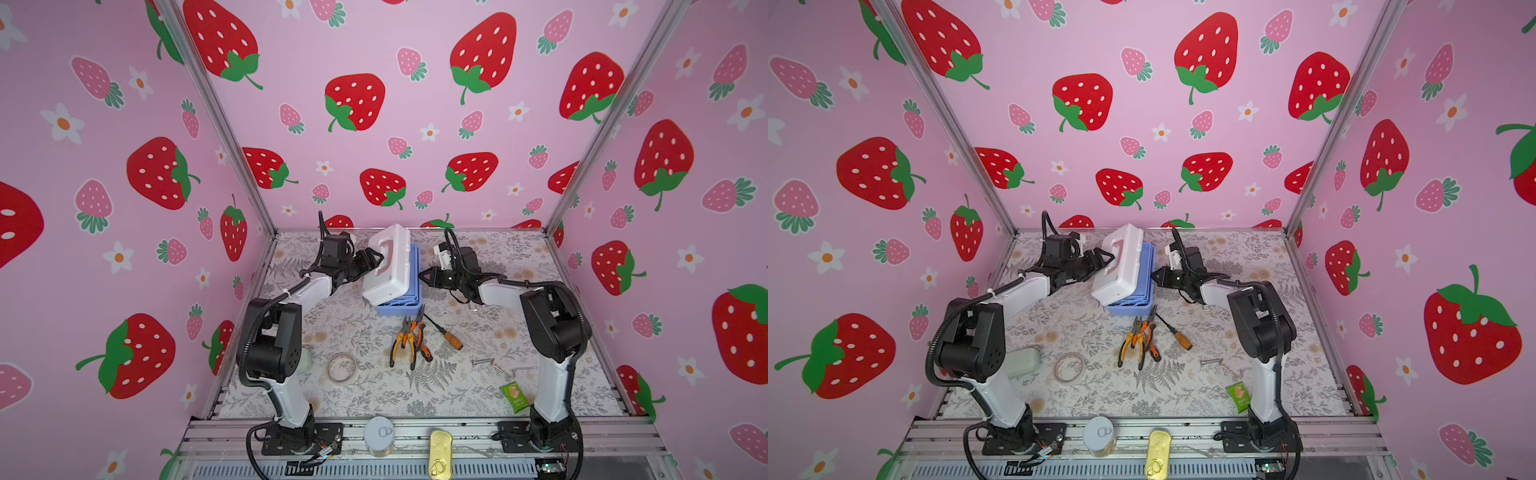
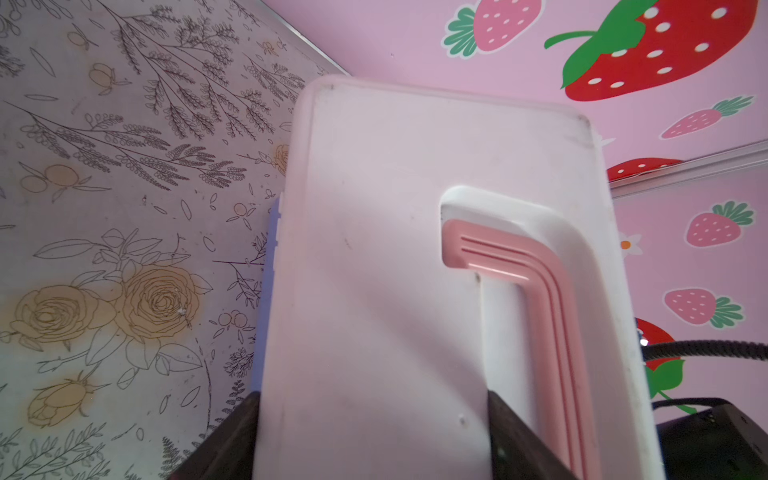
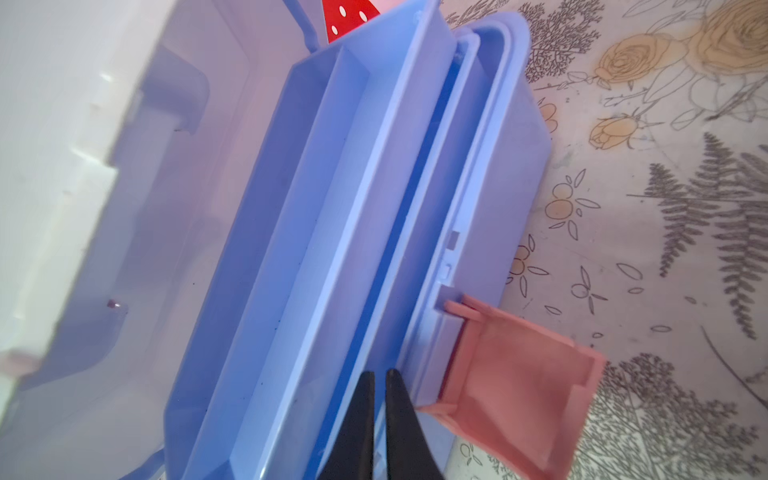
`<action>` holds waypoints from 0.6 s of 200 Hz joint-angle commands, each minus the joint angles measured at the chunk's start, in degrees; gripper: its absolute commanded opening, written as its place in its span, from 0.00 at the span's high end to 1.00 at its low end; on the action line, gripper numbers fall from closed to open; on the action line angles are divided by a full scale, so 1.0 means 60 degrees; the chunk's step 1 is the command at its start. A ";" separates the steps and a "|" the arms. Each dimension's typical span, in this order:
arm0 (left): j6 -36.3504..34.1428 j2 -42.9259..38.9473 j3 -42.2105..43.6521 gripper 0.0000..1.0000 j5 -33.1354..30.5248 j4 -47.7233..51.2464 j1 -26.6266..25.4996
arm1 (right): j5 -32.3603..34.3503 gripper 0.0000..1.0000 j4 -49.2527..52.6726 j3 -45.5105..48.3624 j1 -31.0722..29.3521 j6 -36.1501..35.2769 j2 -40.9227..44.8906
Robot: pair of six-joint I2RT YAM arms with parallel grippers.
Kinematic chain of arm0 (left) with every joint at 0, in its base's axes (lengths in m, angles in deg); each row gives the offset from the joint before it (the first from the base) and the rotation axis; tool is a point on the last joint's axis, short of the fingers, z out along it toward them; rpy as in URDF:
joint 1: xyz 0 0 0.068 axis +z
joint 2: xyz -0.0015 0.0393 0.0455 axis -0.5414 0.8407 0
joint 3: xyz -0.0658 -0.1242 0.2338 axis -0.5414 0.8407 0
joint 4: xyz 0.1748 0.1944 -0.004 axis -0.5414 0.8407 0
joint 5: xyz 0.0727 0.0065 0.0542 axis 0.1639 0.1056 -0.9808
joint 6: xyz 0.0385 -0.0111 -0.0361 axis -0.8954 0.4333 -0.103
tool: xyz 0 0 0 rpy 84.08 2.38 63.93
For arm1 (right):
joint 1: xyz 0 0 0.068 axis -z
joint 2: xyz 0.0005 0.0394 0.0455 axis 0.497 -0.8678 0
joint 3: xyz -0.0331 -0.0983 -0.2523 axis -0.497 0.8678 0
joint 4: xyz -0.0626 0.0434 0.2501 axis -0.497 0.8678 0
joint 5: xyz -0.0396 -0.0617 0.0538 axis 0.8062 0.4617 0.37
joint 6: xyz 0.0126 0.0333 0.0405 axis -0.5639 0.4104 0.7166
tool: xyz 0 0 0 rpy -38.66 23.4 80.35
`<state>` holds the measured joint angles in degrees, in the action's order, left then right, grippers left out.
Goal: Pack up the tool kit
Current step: 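Flip the pink latch open with the right gripper while the left holds the lid, then lift the lid back with the left gripper while the right steadies the base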
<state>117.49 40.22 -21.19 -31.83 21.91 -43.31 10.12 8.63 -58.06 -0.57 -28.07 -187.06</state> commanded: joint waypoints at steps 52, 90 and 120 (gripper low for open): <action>0.0743 -0.0483 0.0516 0.43 0.0776 -0.0978 0.0069 | 0.2133 0.88 0.1093 0.0089 0.0004 -0.0756 0.1270; 0.0945 -0.0505 0.0658 0.43 0.0803 -0.1243 0.0113 | 0.2555 0.88 0.1086 0.0269 -0.0071 -0.0949 0.2010; 0.0996 -0.0526 0.0678 0.43 0.0816 -0.1294 0.0113 | 0.1852 0.88 0.1057 -0.0100 -0.0443 -0.0968 0.1712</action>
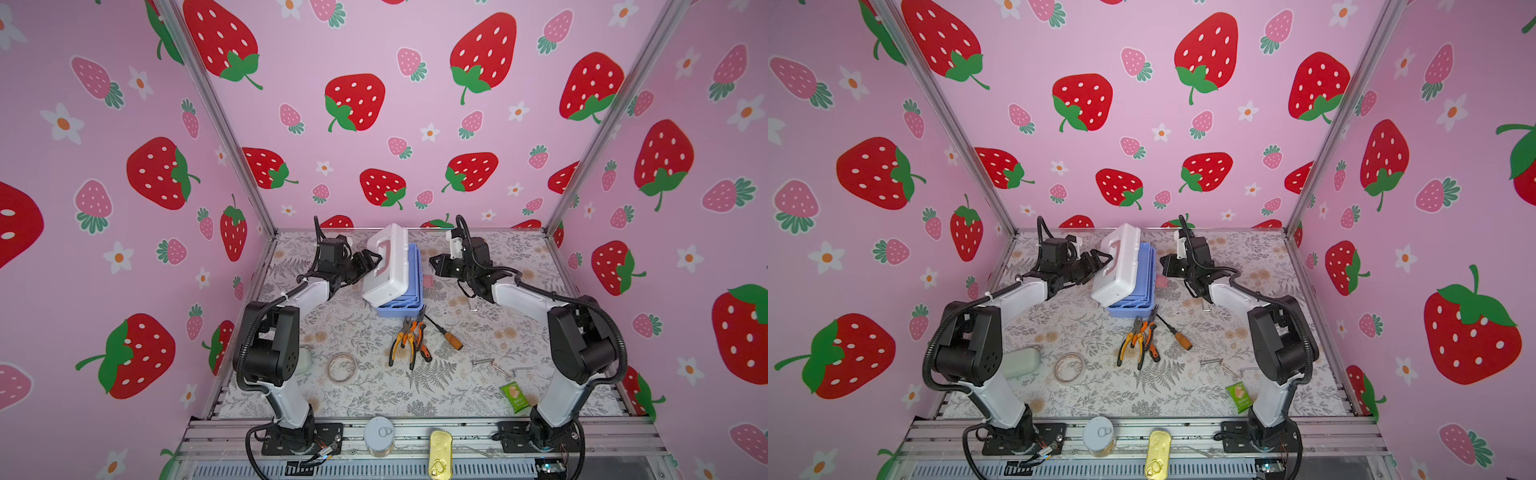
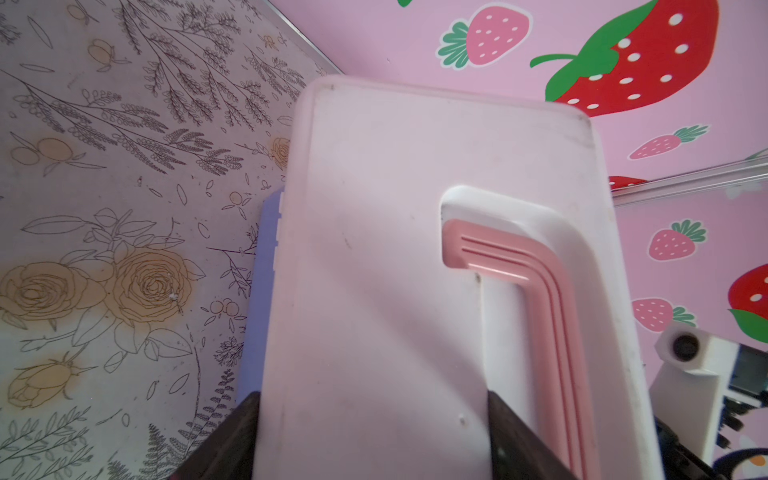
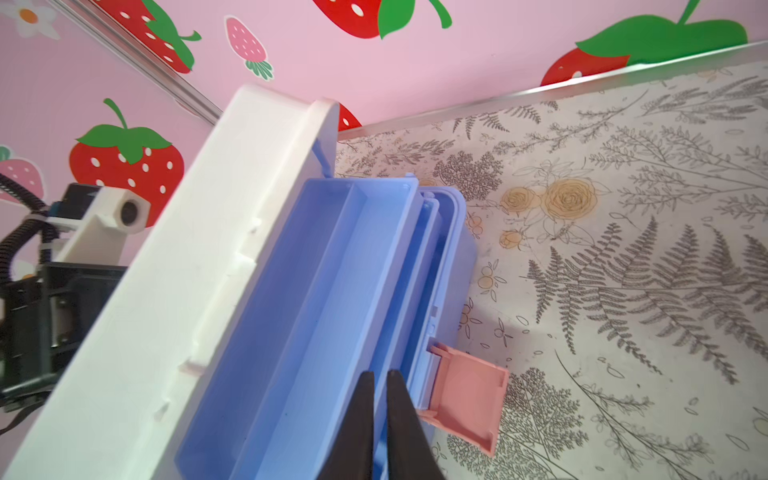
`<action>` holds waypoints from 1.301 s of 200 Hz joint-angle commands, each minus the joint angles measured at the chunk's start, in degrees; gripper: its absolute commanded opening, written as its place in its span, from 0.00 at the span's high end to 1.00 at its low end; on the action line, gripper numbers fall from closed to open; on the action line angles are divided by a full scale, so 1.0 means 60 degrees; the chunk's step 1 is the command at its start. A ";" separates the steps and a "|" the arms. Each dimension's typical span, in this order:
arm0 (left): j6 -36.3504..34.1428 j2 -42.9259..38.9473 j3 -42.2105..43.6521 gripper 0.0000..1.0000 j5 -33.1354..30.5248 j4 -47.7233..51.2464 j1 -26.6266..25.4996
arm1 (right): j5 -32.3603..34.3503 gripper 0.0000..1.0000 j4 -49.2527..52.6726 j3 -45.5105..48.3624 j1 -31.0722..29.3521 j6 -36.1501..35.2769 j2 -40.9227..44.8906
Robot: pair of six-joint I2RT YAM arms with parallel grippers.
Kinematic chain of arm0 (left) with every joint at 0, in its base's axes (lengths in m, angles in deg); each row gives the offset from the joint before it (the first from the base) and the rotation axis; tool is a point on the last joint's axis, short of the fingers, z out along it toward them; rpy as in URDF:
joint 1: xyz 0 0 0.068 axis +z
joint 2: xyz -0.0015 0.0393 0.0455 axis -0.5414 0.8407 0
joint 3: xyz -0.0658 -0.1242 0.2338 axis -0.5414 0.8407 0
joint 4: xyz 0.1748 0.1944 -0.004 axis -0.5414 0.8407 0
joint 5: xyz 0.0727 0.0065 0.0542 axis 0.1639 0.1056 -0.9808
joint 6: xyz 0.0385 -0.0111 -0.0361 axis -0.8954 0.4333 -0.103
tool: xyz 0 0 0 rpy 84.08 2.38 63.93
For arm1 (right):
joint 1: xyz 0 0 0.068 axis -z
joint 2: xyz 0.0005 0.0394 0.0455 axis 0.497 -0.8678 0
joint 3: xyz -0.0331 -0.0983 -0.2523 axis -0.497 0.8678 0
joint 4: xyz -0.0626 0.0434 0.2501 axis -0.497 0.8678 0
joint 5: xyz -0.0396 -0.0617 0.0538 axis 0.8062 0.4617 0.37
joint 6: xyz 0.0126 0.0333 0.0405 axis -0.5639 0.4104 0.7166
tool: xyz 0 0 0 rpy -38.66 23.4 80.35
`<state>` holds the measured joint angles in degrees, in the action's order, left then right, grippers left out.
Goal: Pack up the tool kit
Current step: 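Lift the lid back with the left gripper while the right steadies the base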
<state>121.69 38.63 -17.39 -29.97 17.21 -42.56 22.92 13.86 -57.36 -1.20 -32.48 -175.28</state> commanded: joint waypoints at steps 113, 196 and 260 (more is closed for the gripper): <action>-0.0910 -0.0437 -0.0698 0.10 -0.1220 0.1594 -0.0589 | -0.3284 0.86 -0.1935 -0.1190 -0.1263 0.0763 -0.1518; -0.2752 -0.2710 -0.1300 0.01 -0.5664 0.4418 -0.1995 | -0.3459 0.86 -0.2261 -0.1425 -0.1299 0.1145 -0.1760; -0.3841 -0.3574 -0.0525 0.01 -0.6028 0.4838 -0.3053 | -0.3422 0.85 -0.2140 -0.1882 -0.1306 0.1156 -0.2009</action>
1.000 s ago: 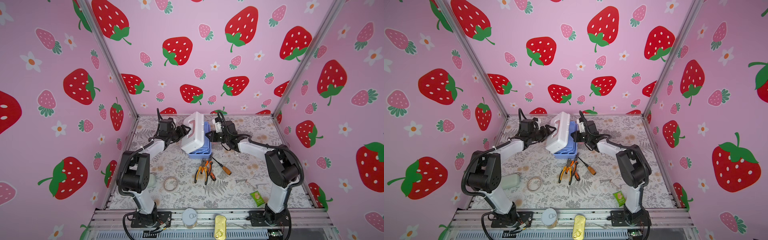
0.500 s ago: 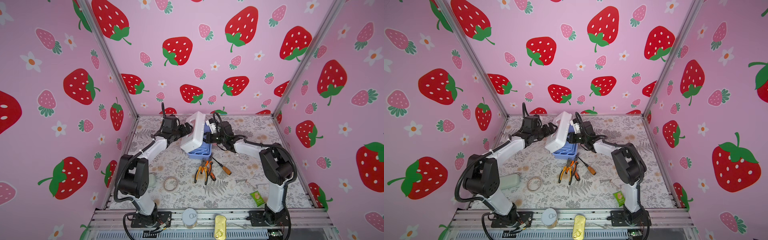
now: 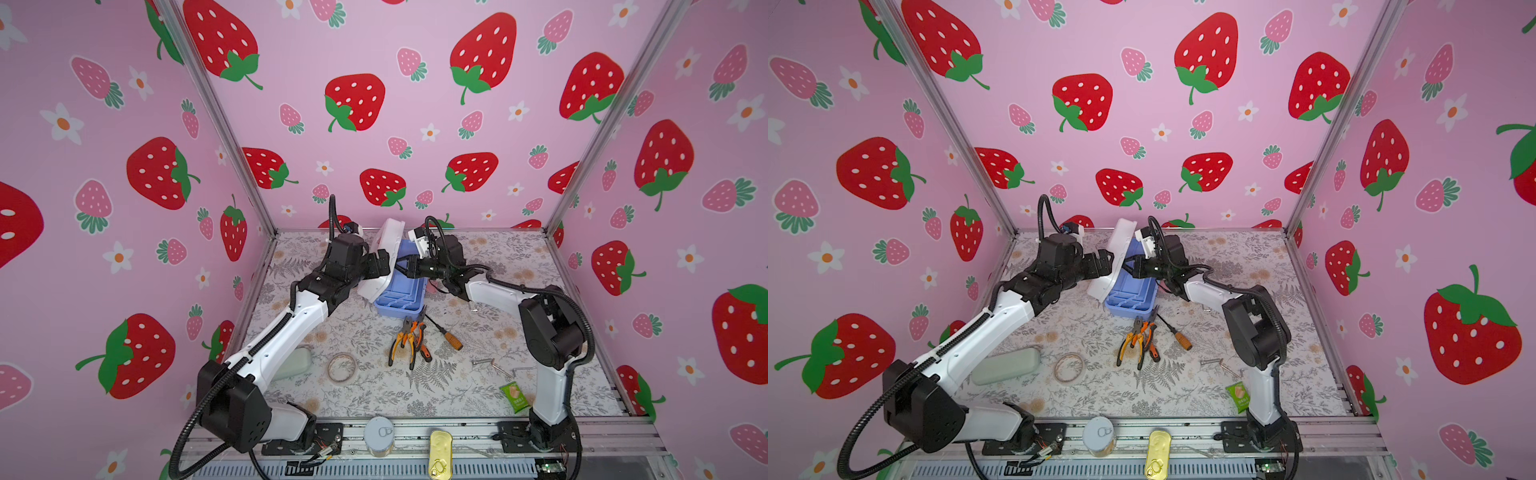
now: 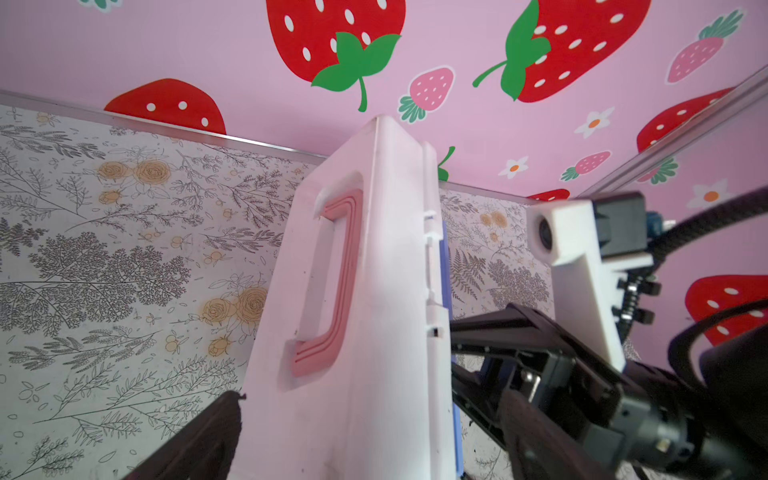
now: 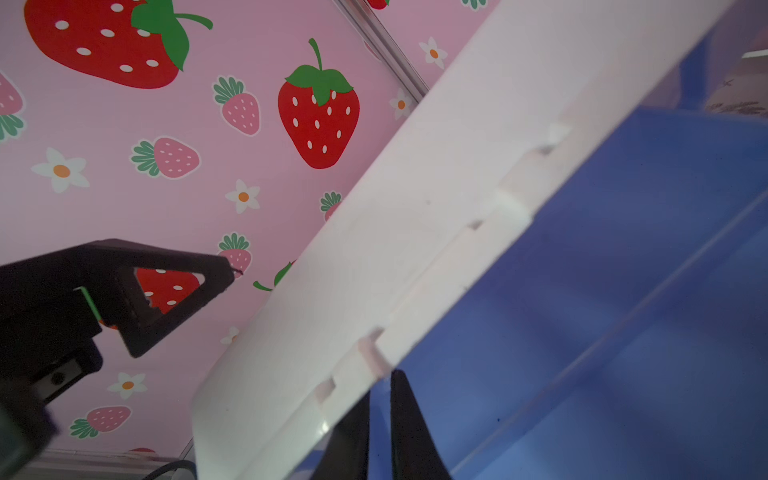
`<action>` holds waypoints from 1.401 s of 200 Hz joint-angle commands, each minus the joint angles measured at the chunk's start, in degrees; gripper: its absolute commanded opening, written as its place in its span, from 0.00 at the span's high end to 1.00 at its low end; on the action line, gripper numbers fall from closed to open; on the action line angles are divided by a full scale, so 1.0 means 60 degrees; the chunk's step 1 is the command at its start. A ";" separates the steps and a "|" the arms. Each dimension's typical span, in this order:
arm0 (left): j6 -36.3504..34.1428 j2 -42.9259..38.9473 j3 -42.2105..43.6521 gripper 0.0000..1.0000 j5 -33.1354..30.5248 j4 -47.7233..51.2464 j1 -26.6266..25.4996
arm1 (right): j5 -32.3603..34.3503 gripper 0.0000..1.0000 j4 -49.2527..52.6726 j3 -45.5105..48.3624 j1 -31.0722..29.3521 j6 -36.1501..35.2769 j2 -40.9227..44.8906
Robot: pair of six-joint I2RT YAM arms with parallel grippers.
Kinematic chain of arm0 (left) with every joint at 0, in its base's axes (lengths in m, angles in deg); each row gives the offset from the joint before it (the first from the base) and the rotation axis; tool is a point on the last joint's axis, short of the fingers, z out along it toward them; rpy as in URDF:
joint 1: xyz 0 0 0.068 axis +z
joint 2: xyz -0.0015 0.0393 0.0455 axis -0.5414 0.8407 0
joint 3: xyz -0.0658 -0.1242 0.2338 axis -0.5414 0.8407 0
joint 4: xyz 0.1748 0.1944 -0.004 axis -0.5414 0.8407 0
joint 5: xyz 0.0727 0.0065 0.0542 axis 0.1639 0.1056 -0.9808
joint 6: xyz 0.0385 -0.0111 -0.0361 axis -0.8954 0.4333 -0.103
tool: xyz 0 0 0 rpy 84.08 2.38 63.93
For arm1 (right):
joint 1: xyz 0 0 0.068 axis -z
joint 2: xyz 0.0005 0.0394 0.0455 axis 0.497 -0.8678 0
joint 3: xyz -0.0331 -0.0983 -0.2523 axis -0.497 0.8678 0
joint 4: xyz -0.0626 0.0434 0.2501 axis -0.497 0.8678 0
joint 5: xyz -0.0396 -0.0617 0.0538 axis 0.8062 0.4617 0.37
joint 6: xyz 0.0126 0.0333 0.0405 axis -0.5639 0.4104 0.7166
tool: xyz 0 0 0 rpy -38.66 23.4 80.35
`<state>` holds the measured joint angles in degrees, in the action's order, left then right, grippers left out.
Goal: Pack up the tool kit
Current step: 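Lift the lid back with the left gripper while the right steadies the base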
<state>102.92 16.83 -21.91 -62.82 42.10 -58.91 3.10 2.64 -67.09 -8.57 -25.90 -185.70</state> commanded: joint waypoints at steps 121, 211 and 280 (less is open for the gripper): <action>-0.1409 0.1391 -0.0506 0.01 -0.1775 0.1289 -0.1080 | -0.0161 0.85 -0.0233 -0.0407 -0.0065 0.0144 -0.0493; -0.1178 0.1486 -0.0570 0.27 -0.2023 0.1025 -0.1063 | -0.0001 0.84 0.0054 -0.0074 0.0064 -0.0128 0.0063; -0.0467 0.1136 -0.0153 0.38 -0.1427 0.0404 -0.0542 | 0.2040 0.77 0.1962 0.1109 0.0929 -0.1409 0.1682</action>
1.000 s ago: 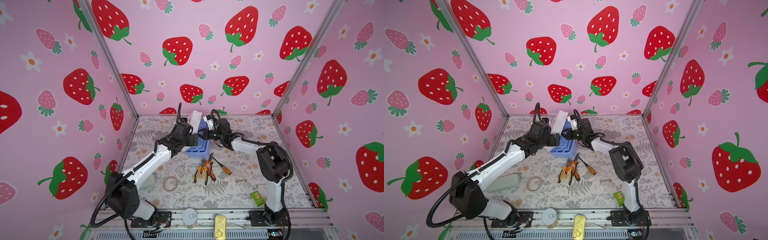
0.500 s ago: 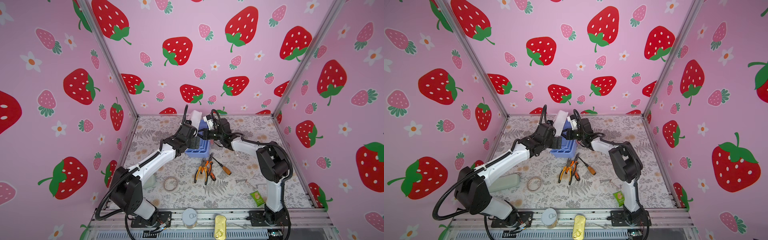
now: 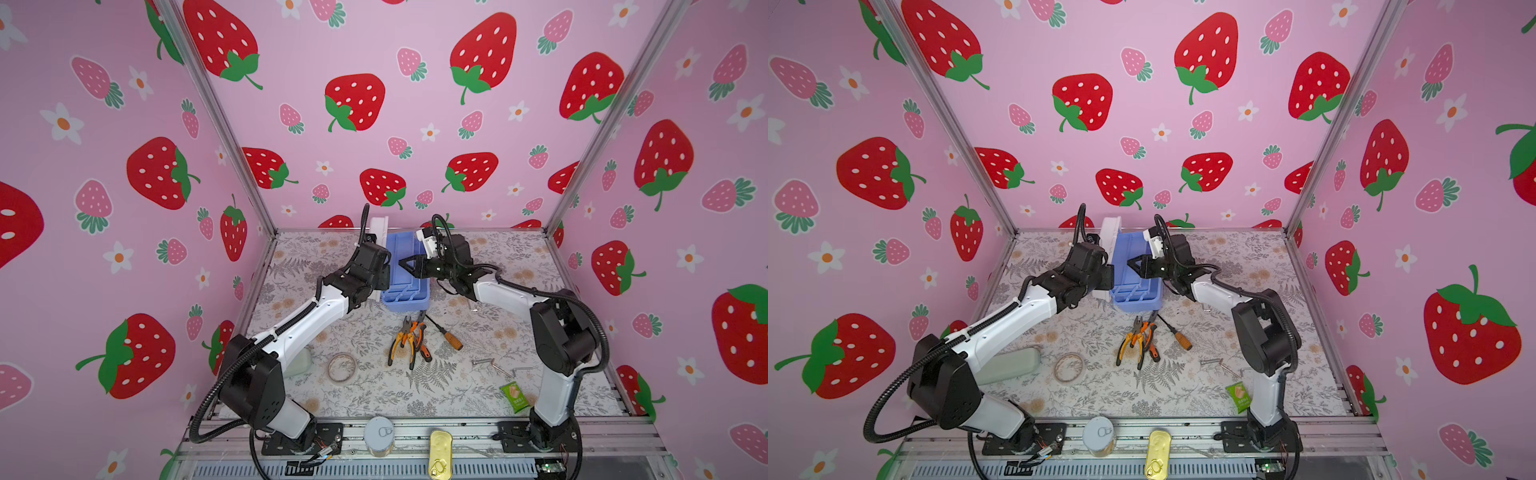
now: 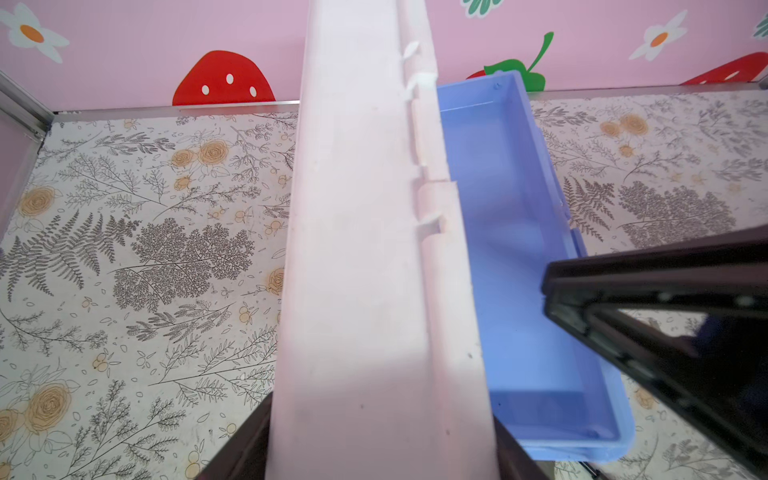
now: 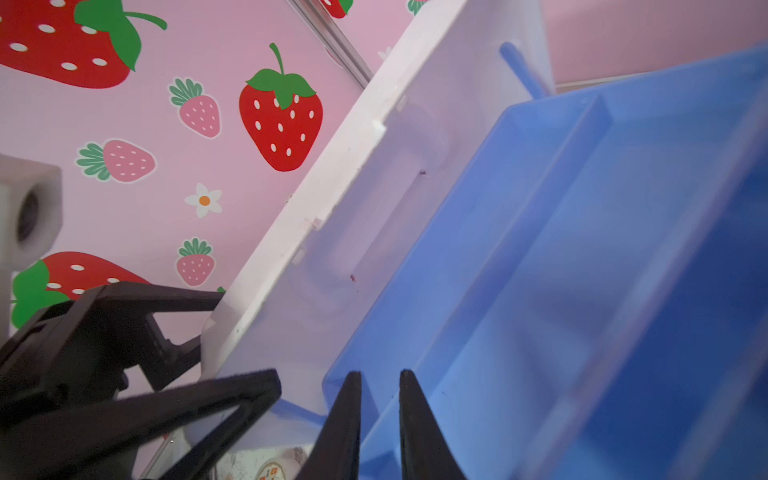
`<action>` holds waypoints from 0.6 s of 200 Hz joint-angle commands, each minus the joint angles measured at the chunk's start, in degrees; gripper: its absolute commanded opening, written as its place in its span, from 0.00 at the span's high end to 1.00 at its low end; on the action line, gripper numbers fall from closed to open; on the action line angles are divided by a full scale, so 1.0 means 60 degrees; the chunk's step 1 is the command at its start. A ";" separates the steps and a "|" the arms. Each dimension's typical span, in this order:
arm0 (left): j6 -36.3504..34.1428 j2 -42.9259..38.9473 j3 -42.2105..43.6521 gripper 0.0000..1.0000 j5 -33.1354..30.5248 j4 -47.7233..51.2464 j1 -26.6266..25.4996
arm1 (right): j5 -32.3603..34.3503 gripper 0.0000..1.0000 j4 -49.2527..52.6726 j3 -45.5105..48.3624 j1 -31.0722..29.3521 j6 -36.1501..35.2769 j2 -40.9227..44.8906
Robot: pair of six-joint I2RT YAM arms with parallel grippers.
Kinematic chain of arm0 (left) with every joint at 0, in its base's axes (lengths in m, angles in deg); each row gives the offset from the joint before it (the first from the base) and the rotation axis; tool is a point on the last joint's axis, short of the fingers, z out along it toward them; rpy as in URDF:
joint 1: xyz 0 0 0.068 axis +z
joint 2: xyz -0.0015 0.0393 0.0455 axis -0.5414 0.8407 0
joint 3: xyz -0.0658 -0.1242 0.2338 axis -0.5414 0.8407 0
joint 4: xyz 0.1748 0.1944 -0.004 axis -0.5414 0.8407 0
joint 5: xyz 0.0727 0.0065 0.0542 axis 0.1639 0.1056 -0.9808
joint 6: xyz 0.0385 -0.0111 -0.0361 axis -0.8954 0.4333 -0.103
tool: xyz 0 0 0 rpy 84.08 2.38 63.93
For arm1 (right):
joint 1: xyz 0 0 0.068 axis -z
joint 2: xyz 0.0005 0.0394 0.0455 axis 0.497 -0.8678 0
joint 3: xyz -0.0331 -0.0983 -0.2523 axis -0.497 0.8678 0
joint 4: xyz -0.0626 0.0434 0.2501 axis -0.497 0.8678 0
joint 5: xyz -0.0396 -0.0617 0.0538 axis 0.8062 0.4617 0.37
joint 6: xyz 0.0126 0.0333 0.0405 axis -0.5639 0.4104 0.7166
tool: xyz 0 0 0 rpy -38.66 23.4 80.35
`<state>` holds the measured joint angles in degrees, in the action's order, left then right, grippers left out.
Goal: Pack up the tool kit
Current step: 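Lift the lid back with the left gripper while the right steadies the base, then swing the lid open with the left gripper while the right holds the tray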
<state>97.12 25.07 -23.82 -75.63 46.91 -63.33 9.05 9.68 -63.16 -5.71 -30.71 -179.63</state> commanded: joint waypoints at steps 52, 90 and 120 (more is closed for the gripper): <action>0.0882 -0.0635 0.0820 0.38 0.1795 -0.1028 0.0873 | 0.3037 0.61 0.2308 0.0662 0.0996 -0.1365 0.0887; 0.1120 -0.0881 0.1269 0.39 0.2323 -0.1413 0.1214 | 0.2997 0.49 0.2688 0.0407 0.0996 -0.1539 0.0213; 0.1296 -0.0895 0.1480 0.39 0.2649 -0.1610 0.1443 | 0.2679 0.49 0.2840 0.0195 0.0952 -0.1506 -0.0435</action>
<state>103.16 20.62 -16.19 -63.56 39.94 -55.48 25.57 23.63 -60.21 0.41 -38.38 -178.97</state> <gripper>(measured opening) 0.623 0.510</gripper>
